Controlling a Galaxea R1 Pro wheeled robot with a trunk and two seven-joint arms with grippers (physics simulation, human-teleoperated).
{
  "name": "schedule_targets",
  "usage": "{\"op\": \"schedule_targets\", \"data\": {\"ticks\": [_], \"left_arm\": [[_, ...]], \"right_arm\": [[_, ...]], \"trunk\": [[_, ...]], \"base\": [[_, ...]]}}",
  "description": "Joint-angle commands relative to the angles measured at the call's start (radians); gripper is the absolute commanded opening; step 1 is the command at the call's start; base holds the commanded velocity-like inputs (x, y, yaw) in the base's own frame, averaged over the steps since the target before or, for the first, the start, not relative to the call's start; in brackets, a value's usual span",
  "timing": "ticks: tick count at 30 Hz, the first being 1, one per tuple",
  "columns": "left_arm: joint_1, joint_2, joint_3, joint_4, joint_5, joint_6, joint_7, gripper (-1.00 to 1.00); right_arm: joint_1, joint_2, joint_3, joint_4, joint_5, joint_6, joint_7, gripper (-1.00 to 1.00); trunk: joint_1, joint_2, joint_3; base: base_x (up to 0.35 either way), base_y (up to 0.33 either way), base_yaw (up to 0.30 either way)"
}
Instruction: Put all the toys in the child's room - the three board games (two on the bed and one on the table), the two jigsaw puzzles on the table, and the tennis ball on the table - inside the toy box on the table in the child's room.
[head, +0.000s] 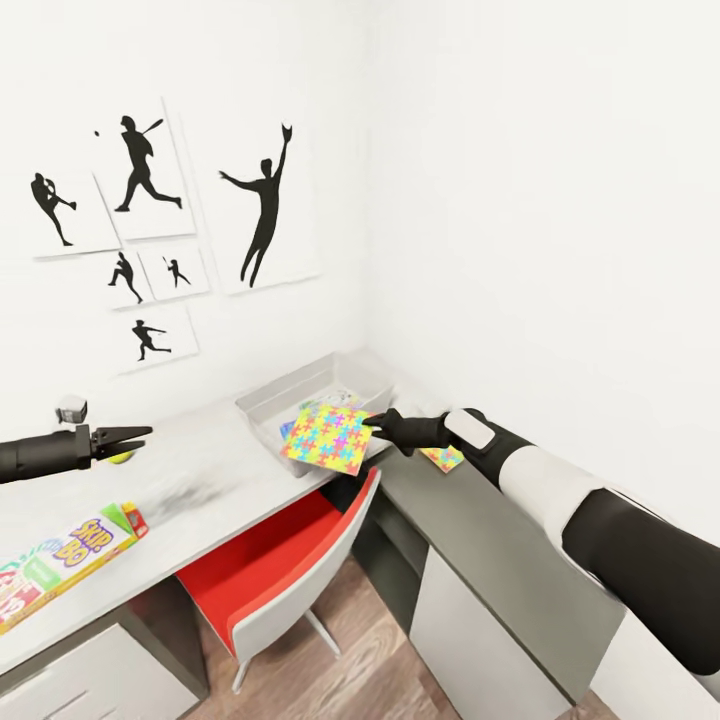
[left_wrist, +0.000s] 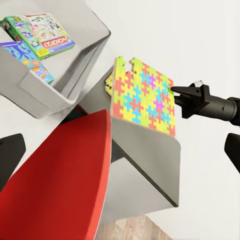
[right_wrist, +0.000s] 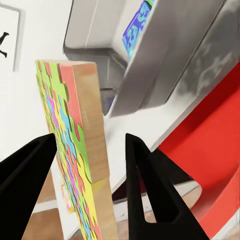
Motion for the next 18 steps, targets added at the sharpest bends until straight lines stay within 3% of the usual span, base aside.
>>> {"op": "schedule_targets", "data": {"ticks": [1,7,18], "left_arm": [[-0.001,-0.001,0.002,-0.002,-0.01,0.01,-0.009,1.0],[-0.001,-0.003,-0.001,-0.055,-0.007,0.009,-0.009,1.0],[0.0,-0.003,0.002,-0.08,-0.004,0.011,-0.009,1.0]], "right_arm": [[-0.002,0.0,0.005,0.002,0.002,0.001,0.008,-1.0],[-0.002,-0.001,0.005,0.002,0.002,0.001,0.01,-1.0],[-0.002,0.0,0.003,0.002,0.002,-0.002,0.009,-1.0]], "trunk": [[0.001,-0.002,-0.002],[0.001,-0.002,-0.003],[0.001,-0.002,-0.003]], "base": [[0.144,-0.224,0.066],[0.128,-0.169,0.017],[0.015,-0.017,0.001]]}}
